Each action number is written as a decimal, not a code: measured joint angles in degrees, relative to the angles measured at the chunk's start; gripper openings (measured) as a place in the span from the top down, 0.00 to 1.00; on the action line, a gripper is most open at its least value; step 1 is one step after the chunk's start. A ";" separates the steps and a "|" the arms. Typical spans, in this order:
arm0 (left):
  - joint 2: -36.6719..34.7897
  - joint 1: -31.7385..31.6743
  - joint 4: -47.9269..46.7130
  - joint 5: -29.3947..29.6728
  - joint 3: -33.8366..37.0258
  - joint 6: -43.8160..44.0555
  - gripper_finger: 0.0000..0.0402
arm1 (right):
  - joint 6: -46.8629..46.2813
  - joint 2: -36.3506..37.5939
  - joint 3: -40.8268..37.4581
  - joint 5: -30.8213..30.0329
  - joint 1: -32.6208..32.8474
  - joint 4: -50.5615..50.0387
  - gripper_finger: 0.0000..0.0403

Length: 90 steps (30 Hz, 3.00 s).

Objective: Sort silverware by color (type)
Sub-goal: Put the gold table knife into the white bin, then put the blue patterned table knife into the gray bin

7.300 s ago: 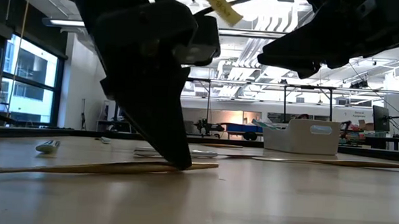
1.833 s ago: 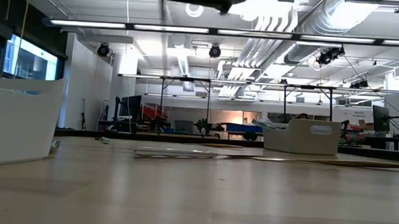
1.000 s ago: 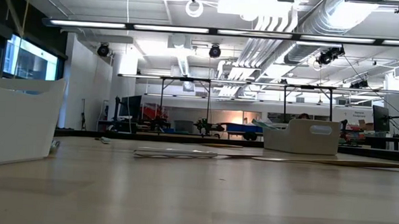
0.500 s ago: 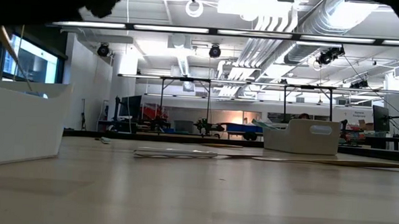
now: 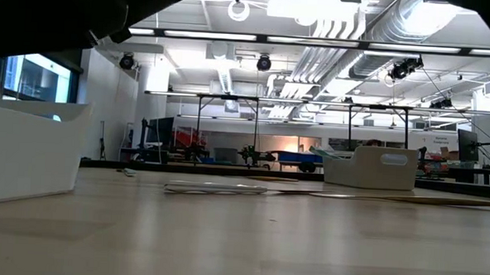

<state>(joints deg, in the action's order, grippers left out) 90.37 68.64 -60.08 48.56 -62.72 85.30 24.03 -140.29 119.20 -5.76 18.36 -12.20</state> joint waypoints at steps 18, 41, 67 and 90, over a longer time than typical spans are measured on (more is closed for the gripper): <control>0.04 0.00 10.88 7.98 4.19 -5.35 1.00 | 4.08 3.38 -6.24 3.41 1.16 9.76 0.98; -5.42 -25.92 79.66 -11.09 24.51 -59.97 1.00 | -9.30 33.18 -60.87 10.88 -6.84 54.23 1.00; -4.79 -68.23 96.35 -57.33 27.58 -82.55 1.00 | -16.72 38.75 -77.00 11.98 -29.99 54.05 1.00; -4.76 -74.00 120.76 -55.93 48.38 -80.63 1.00 | -23.89 38.71 -76.94 4.23 -29.13 45.03 1.00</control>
<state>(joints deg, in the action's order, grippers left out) 85.60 -5.36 60.69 -7.38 -14.33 4.66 0.13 -101.58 42.26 -1.53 -10.77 32.82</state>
